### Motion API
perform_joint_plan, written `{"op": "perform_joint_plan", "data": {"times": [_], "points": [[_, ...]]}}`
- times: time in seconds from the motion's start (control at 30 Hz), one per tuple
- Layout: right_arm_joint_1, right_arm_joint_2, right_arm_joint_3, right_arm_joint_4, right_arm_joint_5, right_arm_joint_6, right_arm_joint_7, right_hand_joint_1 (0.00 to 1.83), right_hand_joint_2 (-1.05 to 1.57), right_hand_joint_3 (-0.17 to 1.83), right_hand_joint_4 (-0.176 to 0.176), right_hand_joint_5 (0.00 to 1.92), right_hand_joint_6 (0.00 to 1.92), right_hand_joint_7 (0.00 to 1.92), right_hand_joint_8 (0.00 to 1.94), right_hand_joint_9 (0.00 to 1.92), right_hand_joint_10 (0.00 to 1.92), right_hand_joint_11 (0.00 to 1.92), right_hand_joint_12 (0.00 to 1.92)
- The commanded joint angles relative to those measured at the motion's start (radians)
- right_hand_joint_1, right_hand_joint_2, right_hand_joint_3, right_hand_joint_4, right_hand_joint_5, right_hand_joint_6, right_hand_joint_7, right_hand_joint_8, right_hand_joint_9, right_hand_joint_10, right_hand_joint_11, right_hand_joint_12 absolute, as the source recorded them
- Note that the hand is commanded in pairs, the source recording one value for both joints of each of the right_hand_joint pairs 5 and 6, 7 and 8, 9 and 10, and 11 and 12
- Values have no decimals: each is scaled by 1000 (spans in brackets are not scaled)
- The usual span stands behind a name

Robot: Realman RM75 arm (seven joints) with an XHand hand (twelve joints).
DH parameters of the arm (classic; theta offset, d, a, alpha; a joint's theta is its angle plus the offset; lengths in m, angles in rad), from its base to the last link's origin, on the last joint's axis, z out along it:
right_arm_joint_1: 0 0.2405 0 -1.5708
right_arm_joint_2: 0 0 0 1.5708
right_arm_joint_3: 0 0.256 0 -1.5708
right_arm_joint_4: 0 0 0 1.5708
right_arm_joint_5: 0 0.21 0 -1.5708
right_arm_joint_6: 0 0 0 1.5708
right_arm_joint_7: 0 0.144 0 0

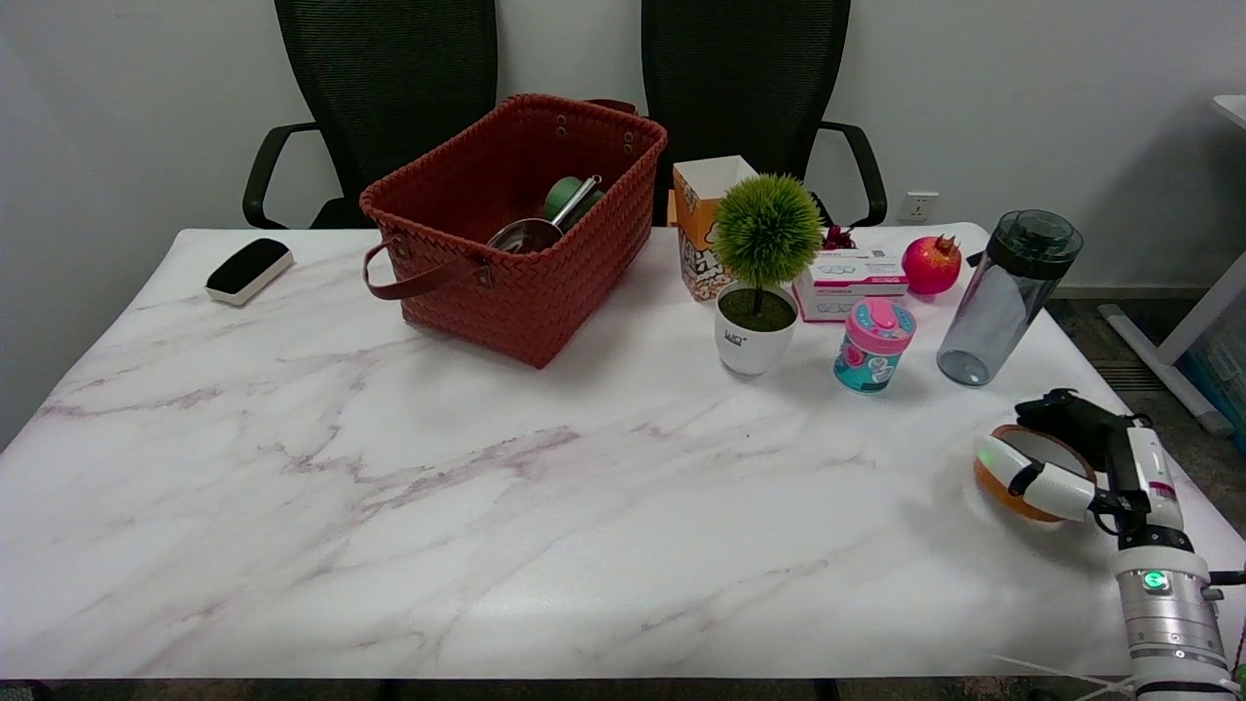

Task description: Pick up the yellow tape.

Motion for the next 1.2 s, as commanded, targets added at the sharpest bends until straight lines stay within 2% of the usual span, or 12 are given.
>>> {"op": "perform_joint_plan", "data": {"times": [0.03,0.43,0.63,0.9,1.2], "points": [[-12,-12,-24,158,3,-45,-2,1129,971,474,0,820,820,1307,1307,1156,1156,1920,1920],[-32,-14,-115,383,2,-21,-4,1163,784,625,0,753,753,1227,1227,1087,1087,1920,1920],[-55,16,-213,515,2,52,-113,1187,631,788,0,706,706,1160,1160,1019,1019,1920,1920],[-57,146,-425,660,2,266,-248,1239,383,1094,0,649,649,1085,1085,985,985,1920,1920],[27,245,-602,691,0,476,-290,1213,325,1137,0,653,653,1100,1100,1015,1015,1920,1920]]}}
